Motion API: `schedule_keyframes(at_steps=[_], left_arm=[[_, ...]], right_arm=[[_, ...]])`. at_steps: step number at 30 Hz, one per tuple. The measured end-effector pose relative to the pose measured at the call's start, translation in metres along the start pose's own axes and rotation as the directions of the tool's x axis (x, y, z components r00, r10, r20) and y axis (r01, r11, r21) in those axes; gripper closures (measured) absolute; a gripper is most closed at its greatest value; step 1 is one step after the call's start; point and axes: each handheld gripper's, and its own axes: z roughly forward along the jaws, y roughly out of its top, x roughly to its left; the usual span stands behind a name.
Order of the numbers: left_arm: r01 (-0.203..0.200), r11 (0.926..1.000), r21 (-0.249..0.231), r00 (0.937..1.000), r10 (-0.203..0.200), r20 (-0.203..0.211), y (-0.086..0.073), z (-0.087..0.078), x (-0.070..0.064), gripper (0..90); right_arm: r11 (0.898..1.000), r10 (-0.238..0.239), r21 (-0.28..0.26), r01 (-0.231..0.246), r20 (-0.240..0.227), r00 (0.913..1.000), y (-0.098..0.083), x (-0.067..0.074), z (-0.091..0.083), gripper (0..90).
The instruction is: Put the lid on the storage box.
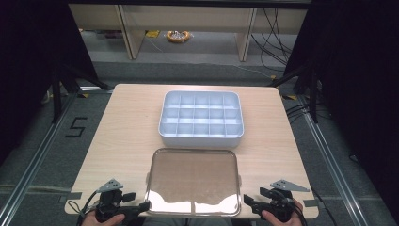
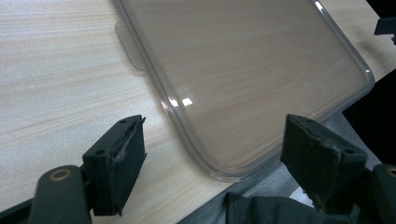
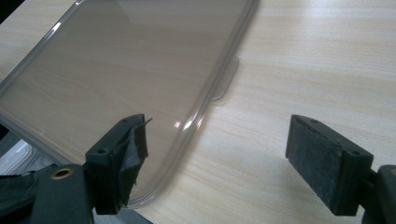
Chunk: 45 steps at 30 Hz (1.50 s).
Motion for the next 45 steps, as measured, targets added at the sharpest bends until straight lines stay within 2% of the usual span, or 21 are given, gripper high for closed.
schedule_keyframes(at_steps=[11,16,17,18,20,21,23,25,27,28,30,31,32,33,34,35,39,42,43,44,45], left_arm=[[0.014,0.9999,-0.008,0.9998,-0.014,0.011,0.0,0.001,-0.001,20.2],[0.029,0.9994,-0.016,0.9995,-0.029,0.01,-0.001,0.004,-0.004,21.2],[0.029,0.9994,-0.02,0.9996,-0.029,0.006,0.0,0.004,-0.004,22.7],[0.032,0.9992,-0.025,0.9995,-0.032,0.003,0.0,0.004,-0.004,25.2],[0.03,0.9992,-0.025,0.9995,-0.03,-0.003,0.0,0.006,-0.004,29.0],[0.034,0.9992,-0.023,0.9994,-0.034,-0.011,0.001,0.008,-0.005,30.3],[0.025,0.9996,-0.014,0.9996,-0.025,-0.016,0.001,0.01,-0.005,32.2],[0.027,0.9996,-0.009,0.9993,-0.027,-0.026,0.002,0.013,-0.006,35.1],[0.02,0.9998,0.001,0.9992,-0.02,-0.036,0.002,0.014,-0.005,36.9],[0.023,0.9997,0.001,0.999,-0.023,-0.039,0.002,0.014,-0.004,37.3],[0.03,0.9996,0.001,0.9984,-0.03,-0.049,0.003,0.015,-0.002,38.7],[0.028,0.9996,0.008,0.9979,-0.028,-0.058,0.003,0.016,-0.001,39.6],[0.008,0.9996,0.028,0.9981,-0.006,-0.061,0.004,0.016,0.001,41.0],[0.03,0.9994,0.019,0.9985,-0.03,-0.047,0.004,0.018,0.0,42.3],[0.037,0.9992,0.012,0.9983,-0.037,-0.044,0.005,0.019,0.0,43.6],[0.009,0.9992,0.038,0.999,-0.007,-0.045,0.006,0.018,0.002,44.6],[0.033,0.999,0.032,0.9987,-0.032,-0.04,0.007,0.027,0.0,47.1],[0.009,0.9982,0.06,0.999,-0.007,-0.043,0.009,0.028,0.004,47.3],[0.021,0.9987,0.047,0.9988,-0.019,-0.044,0.01,0.029,0.003,47.0],[0.028,0.9989,0.037,0.9985,-0.026,-0.048,0.01,0.03,0.002,47.2],[0.026,0.999,0.036,0.9983,-0.024,-0.052,0.011,0.031,0.002,47.3]], right_arm=[[0.999,0.031,-0.032,-0.033,-0.064,0.9974,-0.001,-0.001,0.002,21.2],[0.999,0.038,-0.024,-0.04,-0.081,0.996,-0.002,0.003,0.004,21.9],[0.997,0.072,0.013,-0.071,-0.076,0.9945,-0.001,0.007,0.003,22.3],[0.999,0.039,-0.006,-0.04,-0.093,0.9949,-0.002,0.005,0.006,22.8],[0.998,0.06,0.015,-0.059,-0.084,0.9947,-0.002,0.008,0.008,23.5],[0.999,0.04,0.009,-0.039,-0.114,0.9927,-0.002,0.007,0.011,24.1],[0.997,0.07,0.031,-0.067,-0.101,0.9925,-0.002,0.013,0.012,25.0],[1.0,0.021,0.013,-0.02,-0.106,0.9941,-0.001,0.013,0.018,25.4],[0.998,0.054,0.044,-0.05,-0.103,0.9932,0.0,0.019,0.018,25.8],[0.999,0.018,0.031,-0.015,-0.094,0.9954,0.0,0.017,0.022,25.9],[0.996,0.07,0.057,-0.065,-0.086,0.9938,0.001,0.022,0.022,27.0],[0.999,0.021,0.039,-0.017,-0.107,0.9941,0.001,0.018,0.025,27.3],[0.997,0.059,0.046,-0.055,-0.099,0.9933,0.002,0.022,0.025,27.4],[0.996,0.075,0.047,-0.07,-0.118,0.9902,0.002,0.023,0.026,27.5],[0.998,0.046,0.038,-0.042,-0.106,0.9933,0.002,0.02,0.028,27.6],[0.996,0.072,0.05,-0.068,-0.093,0.993,0.002,0.022,0.027,27.8],[0.996,0.079,0.036,-0.076,-0.114,0.9902,0.001,0.018,0.031,28.1],[0.996,0.09,0.037,-0.087,-0.114,0.9893,0.002,0.016,0.031,28.8],[0.993,0.117,0.036,-0.113,-0.13,0.9846,0.001,0.017,0.032,29.2],[0.994,0.104,0.034,-0.101,-0.117,0.9877,0.002,0.014,0.034,29.8],[0.987,0.154,0.054,-0.148,-0.121,0.9807,0.002,0.017,0.034,30.7]])
